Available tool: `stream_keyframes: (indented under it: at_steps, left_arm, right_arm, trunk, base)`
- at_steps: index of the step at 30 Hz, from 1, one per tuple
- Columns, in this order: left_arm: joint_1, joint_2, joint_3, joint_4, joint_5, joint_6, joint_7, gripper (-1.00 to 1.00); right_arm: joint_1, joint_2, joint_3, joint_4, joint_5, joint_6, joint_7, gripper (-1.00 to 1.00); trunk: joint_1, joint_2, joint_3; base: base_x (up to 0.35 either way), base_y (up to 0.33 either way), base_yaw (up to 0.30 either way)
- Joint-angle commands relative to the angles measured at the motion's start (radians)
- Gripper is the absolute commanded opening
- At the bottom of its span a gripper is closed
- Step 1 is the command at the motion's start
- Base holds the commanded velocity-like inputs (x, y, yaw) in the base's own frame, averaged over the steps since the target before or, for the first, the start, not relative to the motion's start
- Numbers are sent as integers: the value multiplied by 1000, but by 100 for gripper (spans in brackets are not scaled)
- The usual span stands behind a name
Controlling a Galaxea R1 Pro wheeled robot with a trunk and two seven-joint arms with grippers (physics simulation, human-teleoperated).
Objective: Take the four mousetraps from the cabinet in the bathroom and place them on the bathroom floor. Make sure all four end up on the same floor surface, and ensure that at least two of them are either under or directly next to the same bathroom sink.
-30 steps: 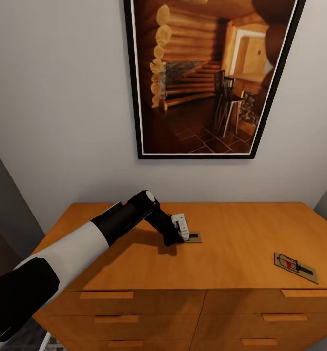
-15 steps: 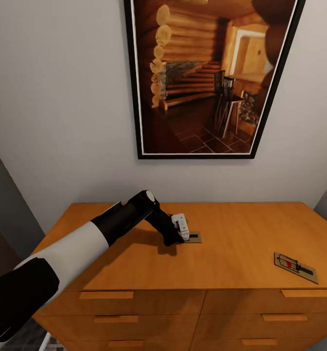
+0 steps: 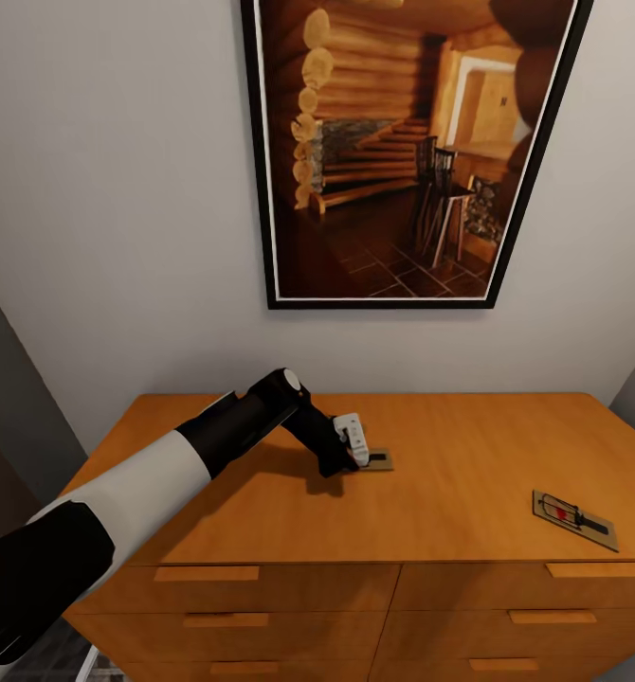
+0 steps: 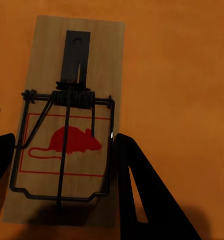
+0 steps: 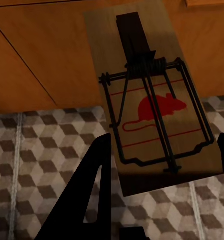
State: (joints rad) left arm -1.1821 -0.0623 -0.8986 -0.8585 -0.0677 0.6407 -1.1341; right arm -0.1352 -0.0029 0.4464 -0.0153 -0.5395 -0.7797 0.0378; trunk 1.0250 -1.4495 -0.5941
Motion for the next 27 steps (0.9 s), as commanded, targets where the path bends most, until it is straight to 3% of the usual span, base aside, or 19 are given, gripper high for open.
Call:
stream_keyframes:
  at_steps: [1,13,20,27]
  left_arm:
    - [-1,0,1,-9,-9,4,-6,-100]
    - [0,9,14,-102,-9,11,-12,-100]
    - [0,57,28,-188,-8,16,-15,-100]
    - [0,70,28,-202,-8,25,-15,-100]
  right_arm:
    - [-1,0,6,0,-13,-3,7,-100]
    - [-1,1,7,0,-13,-3,7,-100]
    - [-1,1,6,0,-13,-3,7,-100]
    - [-1,1,7,0,-13,-3,7,-100]
  trunk:
    - [0,0,-1]
    - [0,0,-1]
    - [0,0,-1]
    - [0,0,-1]
  base:
    - [0,0,0]
    - [0,0,0]
    - [0,0,0]
    - [-19,-22,0]
